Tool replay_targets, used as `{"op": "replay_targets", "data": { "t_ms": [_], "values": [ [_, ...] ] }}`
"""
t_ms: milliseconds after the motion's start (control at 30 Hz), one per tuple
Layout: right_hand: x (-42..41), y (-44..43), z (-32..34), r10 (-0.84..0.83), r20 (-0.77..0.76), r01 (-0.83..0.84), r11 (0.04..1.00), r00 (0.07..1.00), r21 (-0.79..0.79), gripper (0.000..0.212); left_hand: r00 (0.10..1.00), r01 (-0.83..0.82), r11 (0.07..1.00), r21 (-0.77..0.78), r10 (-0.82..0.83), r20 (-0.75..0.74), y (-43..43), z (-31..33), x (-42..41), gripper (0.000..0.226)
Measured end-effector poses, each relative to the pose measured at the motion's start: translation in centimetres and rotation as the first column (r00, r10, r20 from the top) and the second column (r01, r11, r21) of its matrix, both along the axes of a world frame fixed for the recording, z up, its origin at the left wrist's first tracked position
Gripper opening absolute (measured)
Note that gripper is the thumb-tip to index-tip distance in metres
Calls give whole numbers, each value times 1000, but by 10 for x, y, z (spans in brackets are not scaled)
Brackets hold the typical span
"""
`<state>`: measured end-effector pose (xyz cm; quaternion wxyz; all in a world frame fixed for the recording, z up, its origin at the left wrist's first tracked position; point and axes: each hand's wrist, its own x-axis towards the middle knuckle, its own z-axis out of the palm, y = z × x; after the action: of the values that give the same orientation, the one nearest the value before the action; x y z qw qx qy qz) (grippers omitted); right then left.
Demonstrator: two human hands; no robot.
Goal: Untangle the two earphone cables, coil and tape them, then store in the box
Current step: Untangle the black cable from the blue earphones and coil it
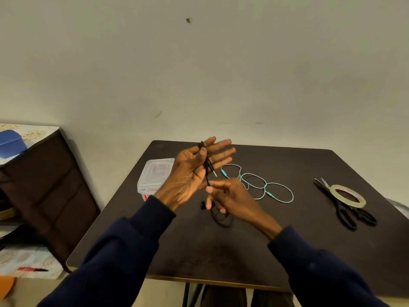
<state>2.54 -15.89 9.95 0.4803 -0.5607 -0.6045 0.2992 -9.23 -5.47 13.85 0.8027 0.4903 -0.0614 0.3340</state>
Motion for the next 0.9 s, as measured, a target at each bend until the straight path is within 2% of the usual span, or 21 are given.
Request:
{"op": "replay_targets", "data": {
  "t_ms": [100,200,333,433,533,667,800,900],
  "values": [
    [-2,-6,5,-9,33,9,1000,999,14,25,979,-182,967,180,195,-59,10,-4,-1,41],
    [2,-10,17,-45,302,34,999,952,42,23,909,-322,868,378,395,-133,15,-11,-1,34],
    [4,-12,33,-26,566,-27,996,824,84,14,858,-327,795,511,476,-193,17,-21,-1,29],
    [9,-11,49,-133,603,-3,976,787,219,14,825,-282,783,554,493,-277,9,-23,-2,29],
    [20,-5,61,-216,563,32,948,798,317,11,840,-190,878,440,377,-390,-1,-27,-2,34],
    [27,2,63,-259,484,75,928,836,365,7,889,-143,936,320,264,-375,-4,-28,-4,37],
    [36,6,59,-299,426,107,902,854,419,6,877,-39,986,160,110,-468,-6,-25,-10,55],
    [41,11,53,-284,397,104,903,873,418,8,912,46,999,15,-36,-408,-8,-24,-15,41]
  ]
}}
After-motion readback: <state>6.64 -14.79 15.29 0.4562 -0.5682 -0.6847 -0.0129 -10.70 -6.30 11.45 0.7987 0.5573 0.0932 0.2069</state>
